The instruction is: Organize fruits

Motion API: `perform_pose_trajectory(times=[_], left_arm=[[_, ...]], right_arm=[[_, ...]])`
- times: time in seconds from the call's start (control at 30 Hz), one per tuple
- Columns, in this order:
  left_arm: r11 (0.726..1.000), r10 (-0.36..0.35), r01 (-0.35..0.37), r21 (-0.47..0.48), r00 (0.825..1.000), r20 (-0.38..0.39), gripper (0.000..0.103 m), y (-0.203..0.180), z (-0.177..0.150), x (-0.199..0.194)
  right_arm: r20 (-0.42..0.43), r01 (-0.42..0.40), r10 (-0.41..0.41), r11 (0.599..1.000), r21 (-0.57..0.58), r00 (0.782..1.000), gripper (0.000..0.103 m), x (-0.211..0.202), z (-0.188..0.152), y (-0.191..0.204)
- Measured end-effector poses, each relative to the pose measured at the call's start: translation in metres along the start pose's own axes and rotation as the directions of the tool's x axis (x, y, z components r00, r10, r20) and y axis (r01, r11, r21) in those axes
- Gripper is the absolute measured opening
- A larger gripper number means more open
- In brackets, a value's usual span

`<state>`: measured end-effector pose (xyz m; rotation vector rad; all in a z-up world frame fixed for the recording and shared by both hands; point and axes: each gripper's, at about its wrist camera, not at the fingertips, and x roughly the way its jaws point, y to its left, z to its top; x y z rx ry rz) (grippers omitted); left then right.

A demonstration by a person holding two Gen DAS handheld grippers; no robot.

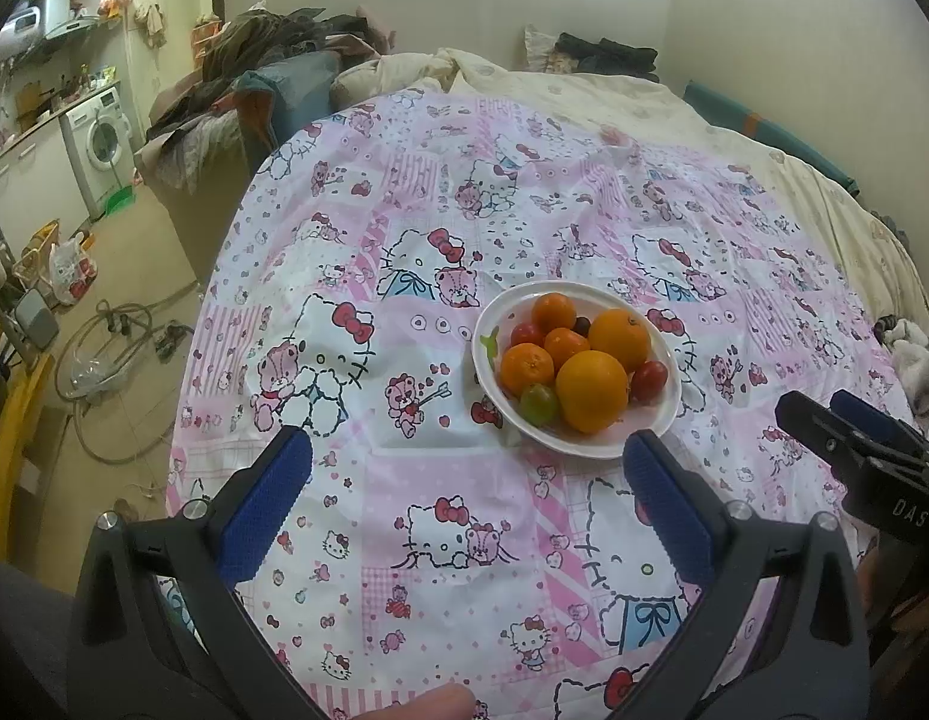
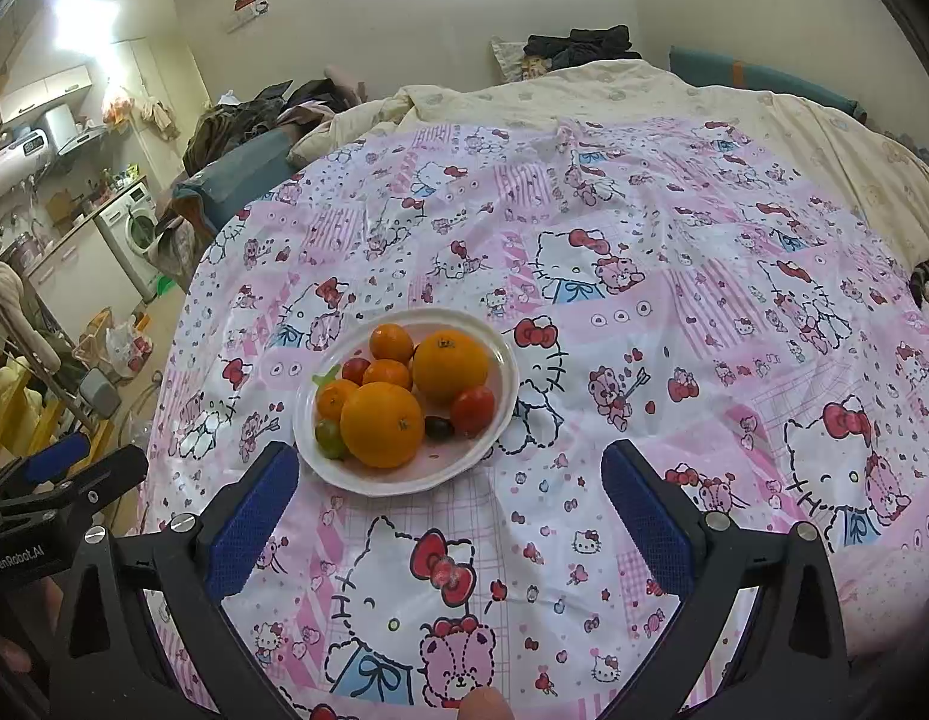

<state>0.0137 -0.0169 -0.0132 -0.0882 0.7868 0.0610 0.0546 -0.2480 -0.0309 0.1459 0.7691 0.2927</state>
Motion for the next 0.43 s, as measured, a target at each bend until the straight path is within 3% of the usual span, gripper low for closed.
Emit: perform_pose_trajectory(times=[0.43], left_arm=[[1.000, -0.003, 0.002, -0.013, 1.000, -0.007, 0.103, 0.0008, -0.0018, 0.0000]], right_arm=[[0.000, 0.000, 0.000, 1.000, -0.001, 1.000, 0.103, -0.0002, 0.0000, 0.0003]])
